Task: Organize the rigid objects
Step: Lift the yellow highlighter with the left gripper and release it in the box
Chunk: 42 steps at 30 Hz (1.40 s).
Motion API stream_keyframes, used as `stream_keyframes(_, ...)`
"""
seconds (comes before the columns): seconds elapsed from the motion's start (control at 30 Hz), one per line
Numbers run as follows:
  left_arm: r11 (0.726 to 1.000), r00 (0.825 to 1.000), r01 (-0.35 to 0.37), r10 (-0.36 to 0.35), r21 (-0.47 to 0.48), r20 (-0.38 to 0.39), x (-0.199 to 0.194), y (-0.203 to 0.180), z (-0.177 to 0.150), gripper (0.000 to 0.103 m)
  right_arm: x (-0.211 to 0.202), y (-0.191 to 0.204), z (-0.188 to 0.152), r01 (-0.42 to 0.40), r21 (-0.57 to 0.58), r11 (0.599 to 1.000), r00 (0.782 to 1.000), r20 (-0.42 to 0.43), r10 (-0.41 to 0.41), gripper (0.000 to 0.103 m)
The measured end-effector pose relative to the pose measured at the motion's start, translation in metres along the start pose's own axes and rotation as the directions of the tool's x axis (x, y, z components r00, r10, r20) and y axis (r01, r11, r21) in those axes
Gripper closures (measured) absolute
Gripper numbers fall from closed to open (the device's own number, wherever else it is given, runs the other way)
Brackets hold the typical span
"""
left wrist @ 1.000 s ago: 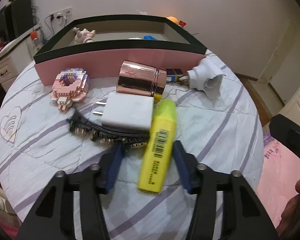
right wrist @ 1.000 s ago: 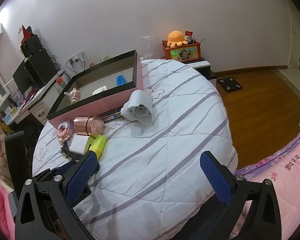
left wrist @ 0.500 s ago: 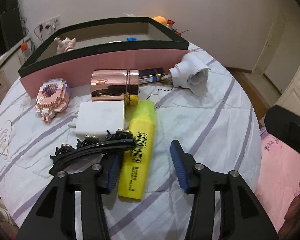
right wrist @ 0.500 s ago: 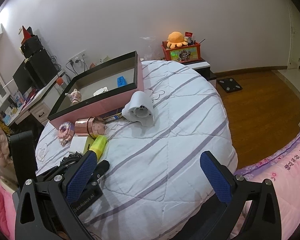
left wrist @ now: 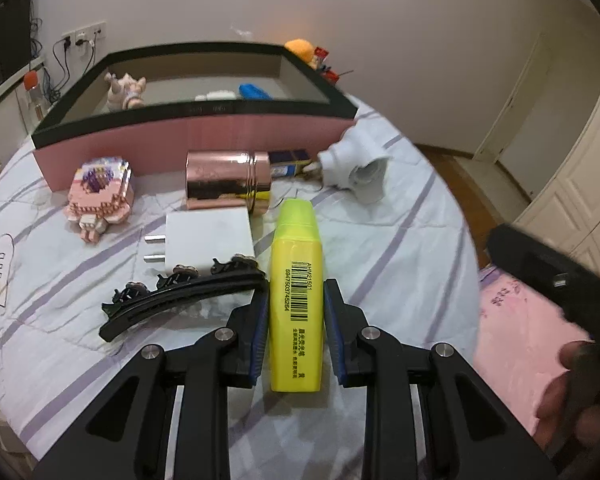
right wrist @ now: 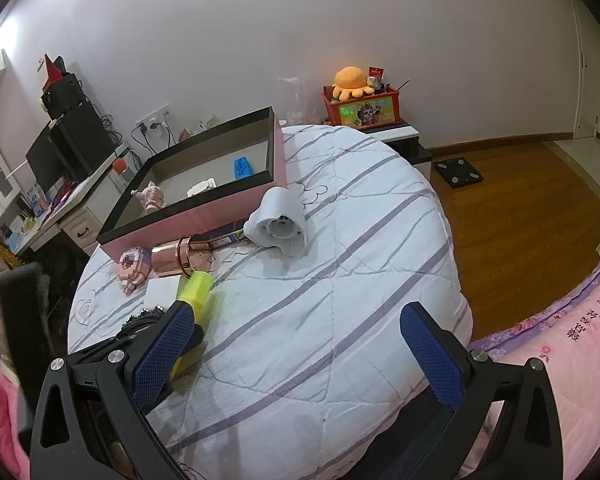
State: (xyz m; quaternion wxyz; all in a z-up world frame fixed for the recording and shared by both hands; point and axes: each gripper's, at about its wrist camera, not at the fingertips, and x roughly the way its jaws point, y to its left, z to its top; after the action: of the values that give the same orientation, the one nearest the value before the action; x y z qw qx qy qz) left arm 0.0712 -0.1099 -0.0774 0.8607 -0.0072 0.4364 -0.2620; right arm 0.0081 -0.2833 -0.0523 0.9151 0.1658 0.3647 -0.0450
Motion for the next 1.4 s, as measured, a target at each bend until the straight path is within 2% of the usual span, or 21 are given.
stream_keyframes(0.33, 1.000, 0.997, 0.018, -0.017, -0.014, 0.070, -0.031, 0.002, 0.012, 0.077, -0.002, 0.005, 0.001, -0.005, -0.010, 1.000, 1.000, 0.001, 0.005, 0.000)
stream_keyframes(0.53, 1.000, 0.996, -0.013, 0.015, -0.022, 0.093, -0.039, 0.007, 0.022, 0.077, 0.001, 0.011, 0.003, -0.009, -0.018, 1.000, 1.000, -0.005, 0.009, 0.000)
stream_keyframes(0.73, 0.997, 0.991, -0.077, 0.079, -0.027, 0.111, -0.044, 0.020, 0.038, 0.077, 0.010, 0.027, 0.014, -0.025, -0.050, 0.998, 1.000, -0.015, 0.024, 0.000)
stream_keyframes(0.93, 0.988, 0.980, -0.151, 0.156, -0.042, 0.123, -0.045, 0.046, 0.065, 0.077, 0.031, 0.050, 0.035, -0.047, -0.095, 0.994, 0.999, -0.026, 0.044, 0.000)
stream_keyframes(1.13, 0.974, 0.964, -0.221, 0.227, -0.058, 0.141, -0.041, 0.076, 0.103, 0.077, 0.054, 0.077, 0.071, -0.065, -0.154, 0.986, 0.998, -0.020, 0.063, 0.000)
stream_keyframes(1.27, 0.964, 0.953, -0.261, 0.266, -0.051, 0.143, -0.025, 0.094, 0.134, 0.077, 0.068, 0.086, 0.093, -0.063, -0.173, 0.983, 0.998, -0.008, 0.062, 0.000)
stream_keyframes(1.4, 0.963, 0.958, -0.264, 0.268, -0.047, 0.102, 0.007, 0.107, 0.158, 0.077, 0.087, 0.088, 0.107, -0.062, -0.175, 0.983, 0.998, -0.010, 0.061, 0.000)
